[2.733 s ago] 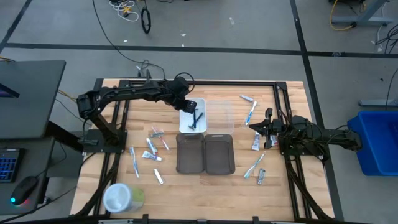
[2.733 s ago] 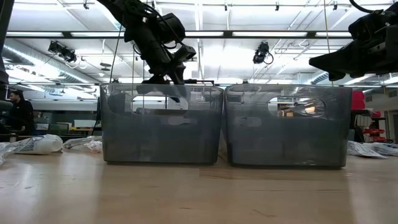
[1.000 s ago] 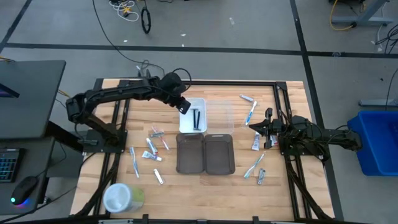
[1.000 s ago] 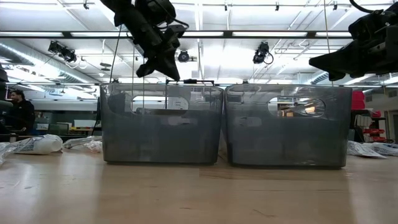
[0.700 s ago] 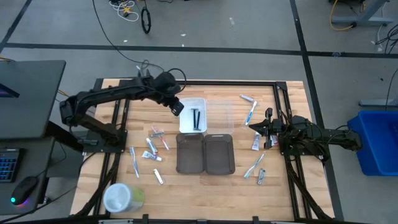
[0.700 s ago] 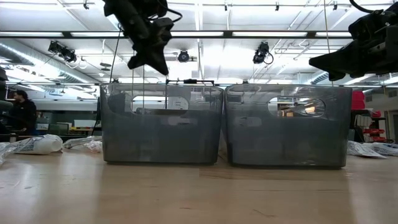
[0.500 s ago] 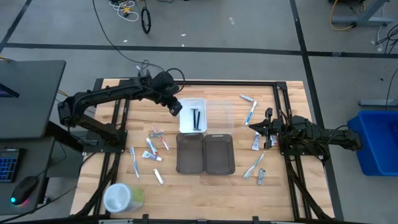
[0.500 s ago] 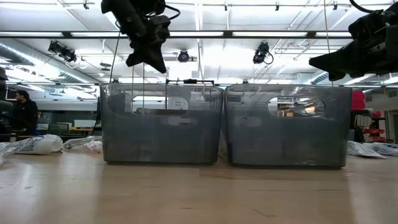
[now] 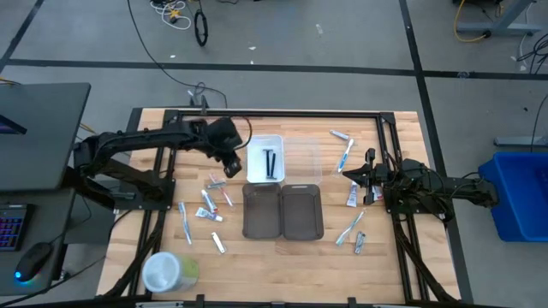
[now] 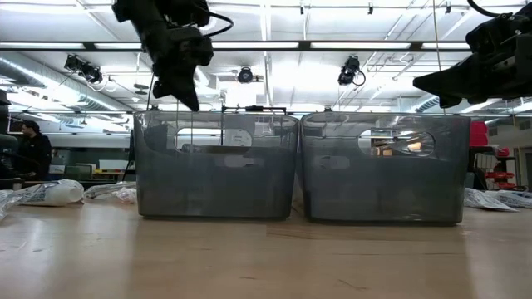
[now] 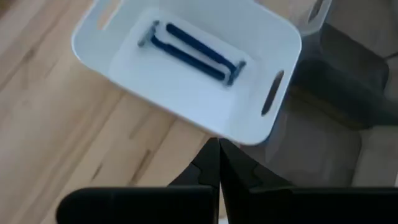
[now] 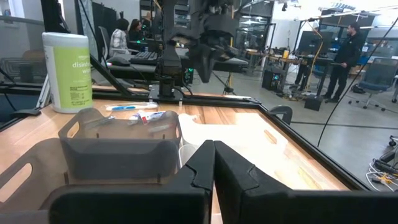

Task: Pick & Place Travel size toiletries
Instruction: Put the silver nail cutter into the left black bin

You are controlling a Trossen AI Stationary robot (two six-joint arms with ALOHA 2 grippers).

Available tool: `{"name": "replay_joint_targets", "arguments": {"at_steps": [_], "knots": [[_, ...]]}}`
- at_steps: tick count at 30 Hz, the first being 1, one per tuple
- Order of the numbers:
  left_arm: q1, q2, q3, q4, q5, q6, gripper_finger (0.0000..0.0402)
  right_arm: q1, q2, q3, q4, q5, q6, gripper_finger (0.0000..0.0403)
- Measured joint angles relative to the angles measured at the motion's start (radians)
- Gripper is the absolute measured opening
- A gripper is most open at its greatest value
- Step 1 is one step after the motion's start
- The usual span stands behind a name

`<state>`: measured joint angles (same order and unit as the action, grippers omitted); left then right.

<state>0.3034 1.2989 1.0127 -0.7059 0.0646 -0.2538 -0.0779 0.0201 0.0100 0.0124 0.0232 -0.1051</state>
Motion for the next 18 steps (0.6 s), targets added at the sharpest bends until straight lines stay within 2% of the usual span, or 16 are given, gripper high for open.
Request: {"name": "replay_joint_targets", "arguments": {"at_steps": [9, 18], "knots": [[-0.052, -0.095, -0.122, -0.007, -0.001, -0.018, 0.0002, 0.000, 0.000, 0.000, 0.000, 0.000, 0.000, 0.0013], [-0.084, -0.118, -0.196, -0.011, -0.031, 0.027, 0.0007, 0.000, 0.000, 0.000, 0.000, 0.000, 0.000, 0.0013]]}}
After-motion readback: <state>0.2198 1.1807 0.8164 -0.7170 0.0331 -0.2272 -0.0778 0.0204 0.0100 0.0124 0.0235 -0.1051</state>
